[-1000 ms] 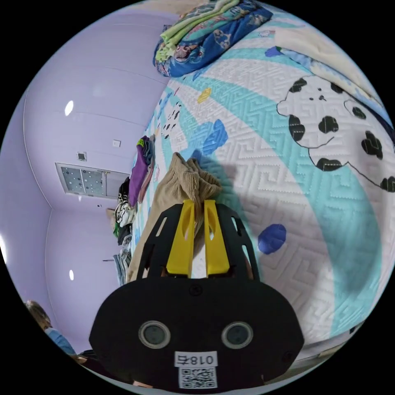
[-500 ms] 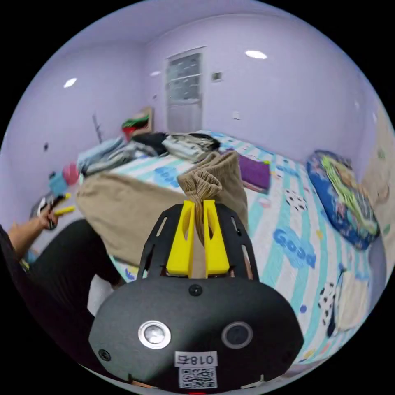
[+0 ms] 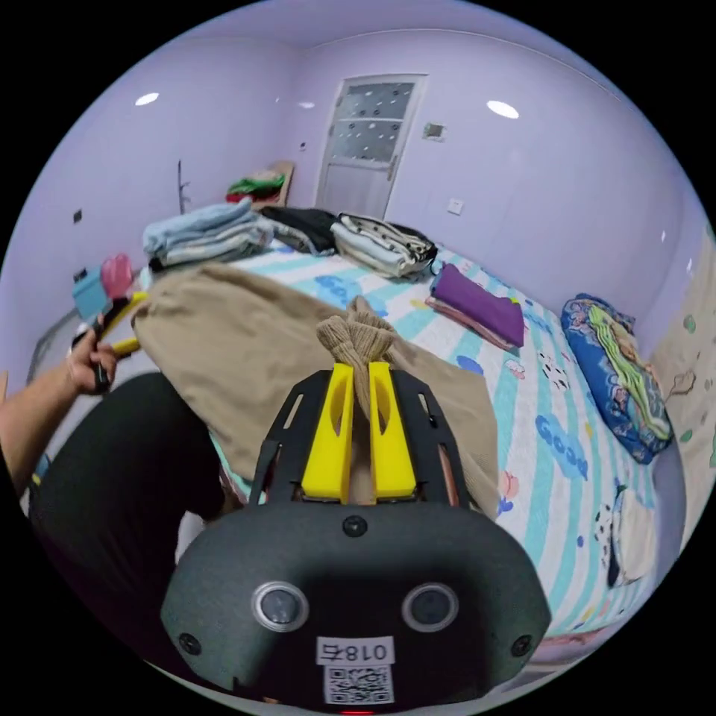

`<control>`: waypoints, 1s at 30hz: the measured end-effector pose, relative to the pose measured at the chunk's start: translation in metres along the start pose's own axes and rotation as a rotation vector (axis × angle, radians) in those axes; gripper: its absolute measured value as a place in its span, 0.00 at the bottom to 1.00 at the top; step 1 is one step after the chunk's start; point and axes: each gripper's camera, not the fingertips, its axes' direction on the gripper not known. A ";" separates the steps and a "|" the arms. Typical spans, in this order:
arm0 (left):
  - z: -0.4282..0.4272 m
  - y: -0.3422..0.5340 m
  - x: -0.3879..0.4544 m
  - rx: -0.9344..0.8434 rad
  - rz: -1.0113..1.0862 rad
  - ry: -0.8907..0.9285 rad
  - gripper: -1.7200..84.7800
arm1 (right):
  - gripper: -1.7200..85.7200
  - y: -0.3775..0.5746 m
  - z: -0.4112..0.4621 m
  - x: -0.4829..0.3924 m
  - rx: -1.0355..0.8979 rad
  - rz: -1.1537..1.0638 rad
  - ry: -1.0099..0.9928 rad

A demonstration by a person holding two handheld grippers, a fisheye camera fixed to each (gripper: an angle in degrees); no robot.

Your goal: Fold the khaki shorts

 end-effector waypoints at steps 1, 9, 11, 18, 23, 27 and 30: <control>0.002 0.001 0.001 0.001 0.004 -0.007 0.23 | 0.07 0.000 0.001 0.000 0.008 0.015 -0.011; 0.012 0.012 0.008 0.003 -0.028 -0.029 0.20 | 0.14 0.045 0.070 -0.031 -0.298 -0.129 -0.217; 0.015 0.015 0.010 -0.006 -0.056 -0.056 0.16 | 0.14 0.052 0.052 -0.024 -0.251 -0.135 -0.233; 0.021 0.036 0.027 0.023 -0.052 -0.073 0.11 | 0.11 0.080 0.030 0.056 -0.124 0.062 -0.136; 0.032 0.057 0.064 0.030 0.003 -0.089 0.10 | 0.10 0.087 0.086 0.096 -0.374 0.122 -0.301; 0.048 0.072 0.107 0.020 0.090 -0.128 0.10 | 0.05 0.100 0.052 0.126 -0.211 0.221 -0.240; 0.072 0.088 0.156 0.000 0.222 -0.173 0.10 | 0.03 0.124 0.027 0.164 -0.133 0.338 -0.150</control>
